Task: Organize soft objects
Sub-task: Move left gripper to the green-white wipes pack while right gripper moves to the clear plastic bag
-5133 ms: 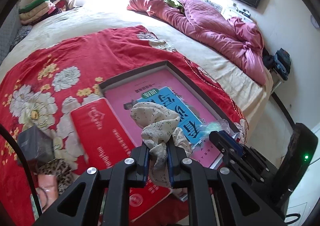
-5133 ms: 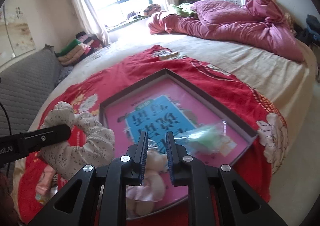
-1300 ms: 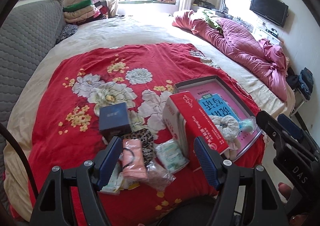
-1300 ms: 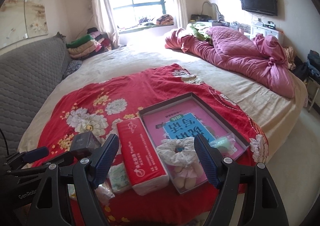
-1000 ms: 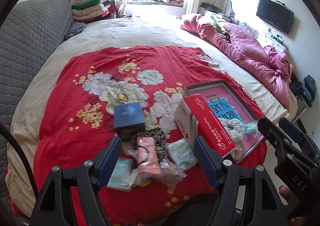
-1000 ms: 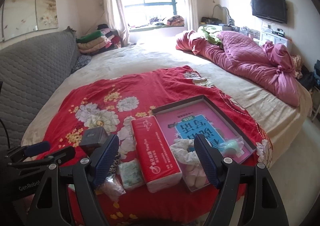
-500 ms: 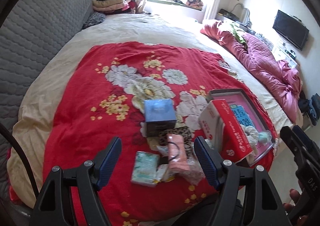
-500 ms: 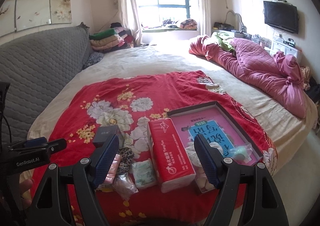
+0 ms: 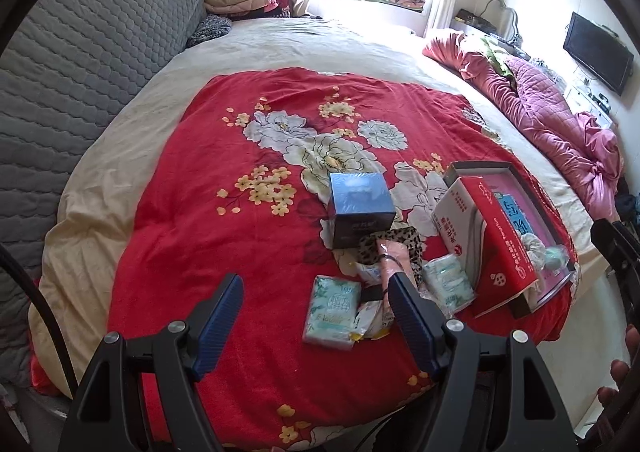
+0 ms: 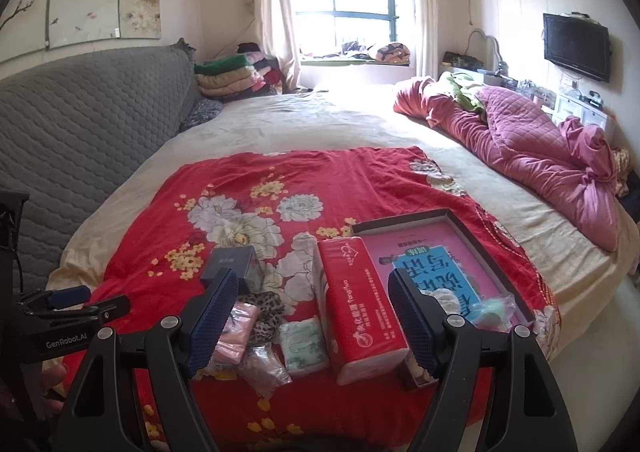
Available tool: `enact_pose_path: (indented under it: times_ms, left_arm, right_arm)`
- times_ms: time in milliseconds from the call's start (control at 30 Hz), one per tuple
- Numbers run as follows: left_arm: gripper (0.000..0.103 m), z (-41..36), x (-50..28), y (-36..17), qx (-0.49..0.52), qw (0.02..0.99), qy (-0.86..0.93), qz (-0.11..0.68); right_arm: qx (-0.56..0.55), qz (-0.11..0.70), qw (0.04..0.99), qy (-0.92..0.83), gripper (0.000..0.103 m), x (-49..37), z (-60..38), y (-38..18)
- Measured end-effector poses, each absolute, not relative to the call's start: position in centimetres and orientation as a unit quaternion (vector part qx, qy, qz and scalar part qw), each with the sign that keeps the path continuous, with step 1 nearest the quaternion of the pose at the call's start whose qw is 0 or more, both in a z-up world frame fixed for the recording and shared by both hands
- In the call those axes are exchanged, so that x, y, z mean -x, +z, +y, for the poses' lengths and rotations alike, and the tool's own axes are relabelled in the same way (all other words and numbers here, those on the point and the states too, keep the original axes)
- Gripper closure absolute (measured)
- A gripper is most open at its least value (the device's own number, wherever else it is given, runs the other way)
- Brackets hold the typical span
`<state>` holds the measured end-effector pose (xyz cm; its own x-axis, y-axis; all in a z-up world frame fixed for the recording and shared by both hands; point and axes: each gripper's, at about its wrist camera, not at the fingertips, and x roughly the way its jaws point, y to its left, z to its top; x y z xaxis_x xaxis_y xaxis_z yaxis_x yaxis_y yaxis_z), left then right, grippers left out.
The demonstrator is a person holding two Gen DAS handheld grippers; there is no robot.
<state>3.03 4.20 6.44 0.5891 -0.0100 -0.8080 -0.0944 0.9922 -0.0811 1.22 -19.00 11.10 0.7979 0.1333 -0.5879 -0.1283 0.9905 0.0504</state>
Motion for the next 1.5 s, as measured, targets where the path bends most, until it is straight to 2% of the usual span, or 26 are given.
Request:
enact_pose_path:
  times_ms: [567,1500]
  left_arm:
    - [0.029,4.1,-2.4,4.9,0.045,0.882,0.026,0.468]
    - [0.029,4.1,-3.1,-2.2,0.035,0.849,0.022,0.527]
  right_arm:
    - [0.016,0.323,0.942,0.093,0.024,-1.2,-17.5,9.9]
    - [0.059,0.384,0.913,0.124,0.024,-2.4,-15.5,4.3]
